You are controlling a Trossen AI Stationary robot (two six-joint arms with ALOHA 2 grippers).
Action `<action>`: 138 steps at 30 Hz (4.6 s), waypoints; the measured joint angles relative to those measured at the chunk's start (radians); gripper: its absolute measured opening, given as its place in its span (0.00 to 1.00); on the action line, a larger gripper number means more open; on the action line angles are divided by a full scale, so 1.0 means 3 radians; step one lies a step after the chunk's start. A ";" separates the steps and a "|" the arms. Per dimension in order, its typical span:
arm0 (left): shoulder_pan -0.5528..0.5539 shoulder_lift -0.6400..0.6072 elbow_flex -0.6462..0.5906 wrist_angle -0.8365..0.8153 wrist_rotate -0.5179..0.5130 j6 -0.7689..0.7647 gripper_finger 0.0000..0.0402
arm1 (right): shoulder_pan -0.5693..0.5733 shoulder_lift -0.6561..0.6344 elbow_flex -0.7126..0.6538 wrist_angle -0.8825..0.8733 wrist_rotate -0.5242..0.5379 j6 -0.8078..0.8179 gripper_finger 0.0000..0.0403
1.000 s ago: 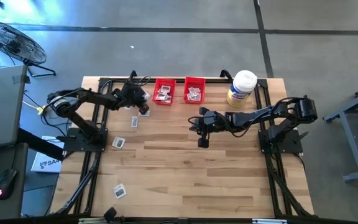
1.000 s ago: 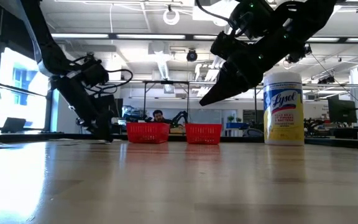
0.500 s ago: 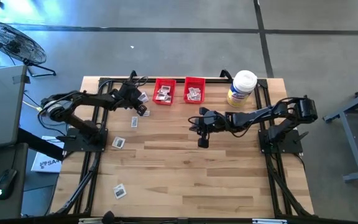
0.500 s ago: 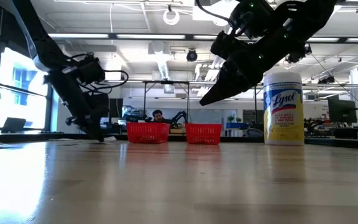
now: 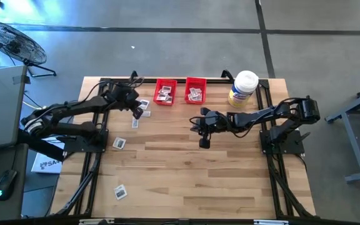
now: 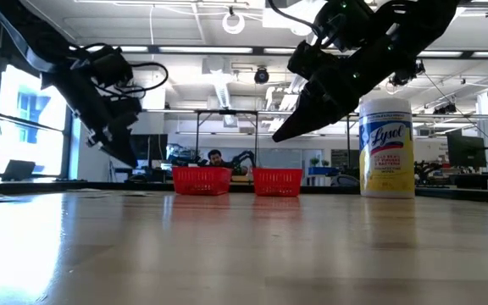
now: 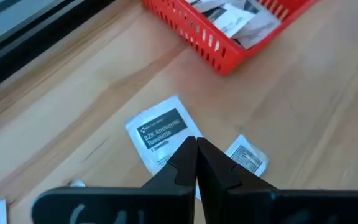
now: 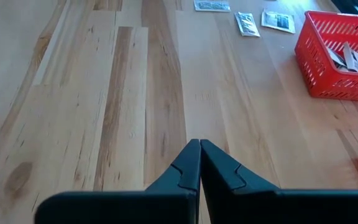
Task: Pick & Place First Aid Supplies
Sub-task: Put the towelette pack into the left red bin
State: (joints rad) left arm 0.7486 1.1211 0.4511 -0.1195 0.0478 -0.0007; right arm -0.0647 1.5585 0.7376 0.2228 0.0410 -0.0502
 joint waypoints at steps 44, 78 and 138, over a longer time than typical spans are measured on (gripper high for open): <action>-0.0516 0.0921 0.0017 0.0229 -0.1004 -0.2112 0.12 | 0.0000 0.0000 0.0000 -0.0004 -0.0073 0.0000 0.00; -0.0511 0.0529 0.0954 -0.0151 -0.1262 -0.1345 0.00 | 0.0000 0.0000 0.0000 -0.0003 -0.0078 0.0001 0.00; 0.0030 0.1467 0.0556 0.0942 -0.0427 -0.0397 0.31 | 0.0000 0.0000 0.0000 -0.0004 -0.0112 0.0003 0.01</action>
State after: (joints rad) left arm 0.7576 1.5612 0.6178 0.1632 -0.0804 -0.1198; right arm -0.0648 1.5585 0.7376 0.2216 0.0074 -0.0494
